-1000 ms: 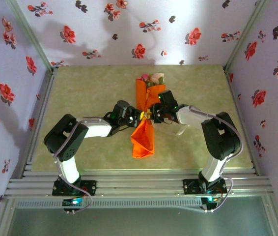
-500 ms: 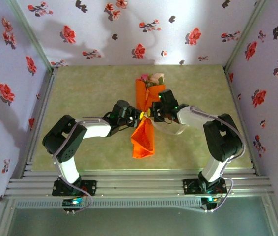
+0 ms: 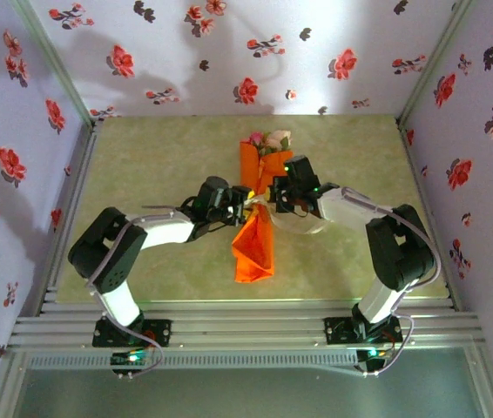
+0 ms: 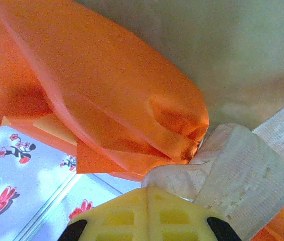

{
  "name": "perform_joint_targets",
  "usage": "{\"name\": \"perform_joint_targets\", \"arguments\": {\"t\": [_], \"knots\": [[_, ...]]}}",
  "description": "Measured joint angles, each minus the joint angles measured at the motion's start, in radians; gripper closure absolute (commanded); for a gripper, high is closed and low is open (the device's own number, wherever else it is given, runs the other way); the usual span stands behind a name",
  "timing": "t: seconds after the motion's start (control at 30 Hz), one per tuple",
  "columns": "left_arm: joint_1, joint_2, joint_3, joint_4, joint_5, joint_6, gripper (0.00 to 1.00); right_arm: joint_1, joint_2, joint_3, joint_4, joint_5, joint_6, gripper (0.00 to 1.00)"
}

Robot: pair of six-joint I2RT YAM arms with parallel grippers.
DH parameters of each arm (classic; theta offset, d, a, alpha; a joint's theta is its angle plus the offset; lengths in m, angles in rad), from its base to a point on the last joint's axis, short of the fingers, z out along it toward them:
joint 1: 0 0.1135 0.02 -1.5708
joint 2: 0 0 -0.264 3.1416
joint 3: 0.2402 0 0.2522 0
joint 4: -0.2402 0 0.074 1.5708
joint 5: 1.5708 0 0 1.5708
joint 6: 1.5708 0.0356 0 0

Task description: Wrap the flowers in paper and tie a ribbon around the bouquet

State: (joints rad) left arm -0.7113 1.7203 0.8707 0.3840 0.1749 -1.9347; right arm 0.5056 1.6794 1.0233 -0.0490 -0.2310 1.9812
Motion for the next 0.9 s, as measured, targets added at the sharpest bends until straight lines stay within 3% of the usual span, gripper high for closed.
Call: {"name": "perform_joint_targets", "arguments": {"t": [0.3, 0.9], "knots": [[0.038, -0.138, 0.030, -0.347, -0.010, -0.002, 0.34, -0.006, -0.012, -0.013, 0.000, 0.000, -0.011, 1.00], [0.062, 0.089, 0.124, -0.320, -0.002, -0.081, 0.30, -0.006, -0.012, -0.013, 0.000, 0.000, -0.018, 1.00]]}}
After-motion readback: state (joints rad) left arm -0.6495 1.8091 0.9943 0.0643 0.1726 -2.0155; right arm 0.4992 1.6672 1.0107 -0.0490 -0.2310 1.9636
